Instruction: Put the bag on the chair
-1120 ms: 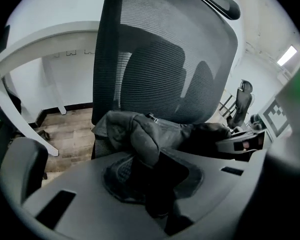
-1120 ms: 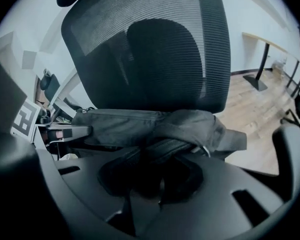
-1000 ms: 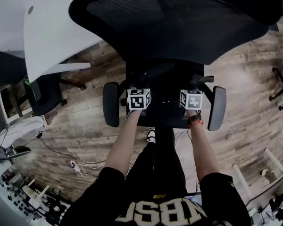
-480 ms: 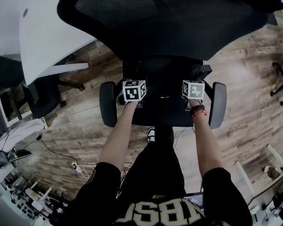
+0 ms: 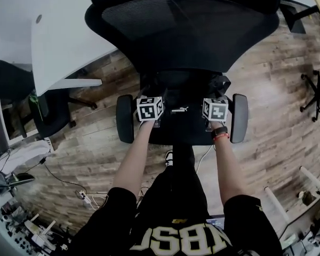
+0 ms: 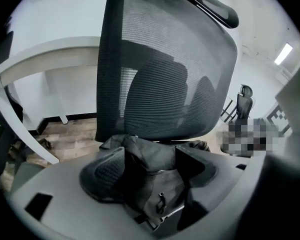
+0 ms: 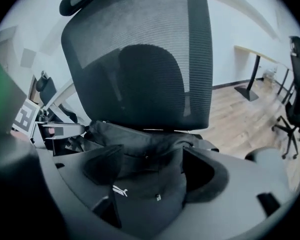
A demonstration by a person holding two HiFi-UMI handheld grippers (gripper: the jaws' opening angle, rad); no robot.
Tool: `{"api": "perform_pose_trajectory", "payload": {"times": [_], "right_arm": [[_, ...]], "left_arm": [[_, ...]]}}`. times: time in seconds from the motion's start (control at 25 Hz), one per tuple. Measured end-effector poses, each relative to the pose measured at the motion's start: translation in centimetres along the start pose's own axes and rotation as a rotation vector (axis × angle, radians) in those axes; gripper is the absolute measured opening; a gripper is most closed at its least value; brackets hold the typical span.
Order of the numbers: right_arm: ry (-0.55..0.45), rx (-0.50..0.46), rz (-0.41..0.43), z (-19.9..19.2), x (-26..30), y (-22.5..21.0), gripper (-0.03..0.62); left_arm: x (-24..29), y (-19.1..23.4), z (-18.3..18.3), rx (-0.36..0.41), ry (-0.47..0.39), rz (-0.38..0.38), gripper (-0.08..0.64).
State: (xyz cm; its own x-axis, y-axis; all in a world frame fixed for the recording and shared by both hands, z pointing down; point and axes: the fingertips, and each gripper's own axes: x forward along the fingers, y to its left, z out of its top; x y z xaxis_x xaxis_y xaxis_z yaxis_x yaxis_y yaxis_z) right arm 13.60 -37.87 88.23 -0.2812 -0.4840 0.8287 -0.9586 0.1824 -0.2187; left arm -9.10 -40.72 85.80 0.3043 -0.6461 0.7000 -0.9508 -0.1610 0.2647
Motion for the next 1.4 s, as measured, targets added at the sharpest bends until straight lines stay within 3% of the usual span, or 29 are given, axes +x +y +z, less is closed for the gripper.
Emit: {"api": "perform_pose_trajectory", "payload": {"times": [0.44,0.68,1.0,1.2,1.4], "right_arm": [[-0.194,-0.083,0.031,5.1,-9.7,4.9,0.364],[-0.371,-0.015,0.018,9.1,-17.7,6.6,0.327],[-0.620,-0.093,-0.069,14.2,-30.5,9.1,0.174],[-0.764,-0.117,-0.075,16.2,-37.8,11.1,0.117],[-0.866,-0.144,-0.110,15.9,-44.1,12.8,0.068]], "left_arm": [[-9.5,-4.1,6.0,0.067,-0.191,-0.031,0.322],[-16.2,-6.9,11.2,0.121,-0.312,-0.050,0.310],[-26.9,-12.1,17.7,0.174,-0.522,-0.073,0.178],[-34.2,-13.7,20.8,0.193,-0.661,-0.050,0.101],[-40.7,-14.4,21.2,0.235,-0.745,-0.014,0.057]]}}
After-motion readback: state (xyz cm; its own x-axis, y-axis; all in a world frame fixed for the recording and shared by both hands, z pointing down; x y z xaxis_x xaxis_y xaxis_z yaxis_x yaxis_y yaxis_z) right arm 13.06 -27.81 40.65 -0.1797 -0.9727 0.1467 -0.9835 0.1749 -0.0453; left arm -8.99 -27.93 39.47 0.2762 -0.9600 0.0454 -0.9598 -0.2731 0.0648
